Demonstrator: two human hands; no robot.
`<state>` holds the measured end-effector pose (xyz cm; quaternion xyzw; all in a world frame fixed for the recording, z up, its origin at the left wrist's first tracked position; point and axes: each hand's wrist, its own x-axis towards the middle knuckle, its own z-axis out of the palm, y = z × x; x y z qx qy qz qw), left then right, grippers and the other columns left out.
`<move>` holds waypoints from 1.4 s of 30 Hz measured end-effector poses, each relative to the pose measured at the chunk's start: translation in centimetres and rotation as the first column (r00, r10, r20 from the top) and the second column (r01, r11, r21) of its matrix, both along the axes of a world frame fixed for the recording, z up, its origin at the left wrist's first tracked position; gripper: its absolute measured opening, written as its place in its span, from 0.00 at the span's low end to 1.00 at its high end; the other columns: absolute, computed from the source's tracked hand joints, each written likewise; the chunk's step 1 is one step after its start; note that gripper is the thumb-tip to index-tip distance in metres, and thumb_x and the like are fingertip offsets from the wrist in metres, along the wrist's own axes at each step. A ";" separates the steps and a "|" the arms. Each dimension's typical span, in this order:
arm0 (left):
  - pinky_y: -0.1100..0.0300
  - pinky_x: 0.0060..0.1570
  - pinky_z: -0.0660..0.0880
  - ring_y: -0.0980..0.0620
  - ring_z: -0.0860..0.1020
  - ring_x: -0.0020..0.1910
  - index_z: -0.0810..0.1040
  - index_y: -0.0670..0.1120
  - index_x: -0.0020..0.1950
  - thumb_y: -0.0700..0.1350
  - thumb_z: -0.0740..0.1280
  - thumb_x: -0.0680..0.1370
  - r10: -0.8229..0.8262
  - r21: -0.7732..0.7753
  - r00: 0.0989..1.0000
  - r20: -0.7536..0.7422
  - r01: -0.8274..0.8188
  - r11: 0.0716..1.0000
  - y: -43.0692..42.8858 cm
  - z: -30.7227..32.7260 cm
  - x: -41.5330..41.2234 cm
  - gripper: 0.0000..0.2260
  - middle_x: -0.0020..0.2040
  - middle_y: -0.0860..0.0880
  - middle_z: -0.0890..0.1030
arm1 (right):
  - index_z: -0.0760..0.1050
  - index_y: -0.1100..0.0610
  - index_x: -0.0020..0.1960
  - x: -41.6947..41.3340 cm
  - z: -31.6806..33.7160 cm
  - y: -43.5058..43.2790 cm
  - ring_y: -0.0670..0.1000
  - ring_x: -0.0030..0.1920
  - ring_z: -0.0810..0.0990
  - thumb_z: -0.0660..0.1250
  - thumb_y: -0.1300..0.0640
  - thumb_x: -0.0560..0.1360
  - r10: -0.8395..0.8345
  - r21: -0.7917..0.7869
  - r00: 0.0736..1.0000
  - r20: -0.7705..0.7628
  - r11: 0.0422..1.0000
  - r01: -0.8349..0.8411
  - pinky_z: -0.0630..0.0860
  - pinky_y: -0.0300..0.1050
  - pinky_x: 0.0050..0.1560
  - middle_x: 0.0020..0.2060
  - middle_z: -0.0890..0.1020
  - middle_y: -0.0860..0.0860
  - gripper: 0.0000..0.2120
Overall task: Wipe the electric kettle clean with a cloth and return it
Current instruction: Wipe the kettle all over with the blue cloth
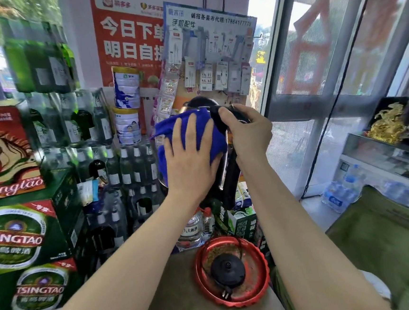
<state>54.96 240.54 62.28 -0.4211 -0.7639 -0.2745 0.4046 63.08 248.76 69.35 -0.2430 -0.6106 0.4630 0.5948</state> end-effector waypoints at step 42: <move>0.56 0.61 0.76 0.53 0.80 0.55 0.79 0.51 0.58 0.59 0.55 0.83 -0.408 0.271 -0.196 0.892 -0.490 0.829 -6.2 -40.3 -0.8 0.18 0.57 0.51 0.83 | 0.81 0.45 0.61 2.6 -43.0 3.0 0.46 0.61 0.75 0.70 0.70 0.63 0.400 -0.210 0.315 0.861 0.843 -0.496 0.71 0.49 0.67 0.54 0.83 0.40 0.31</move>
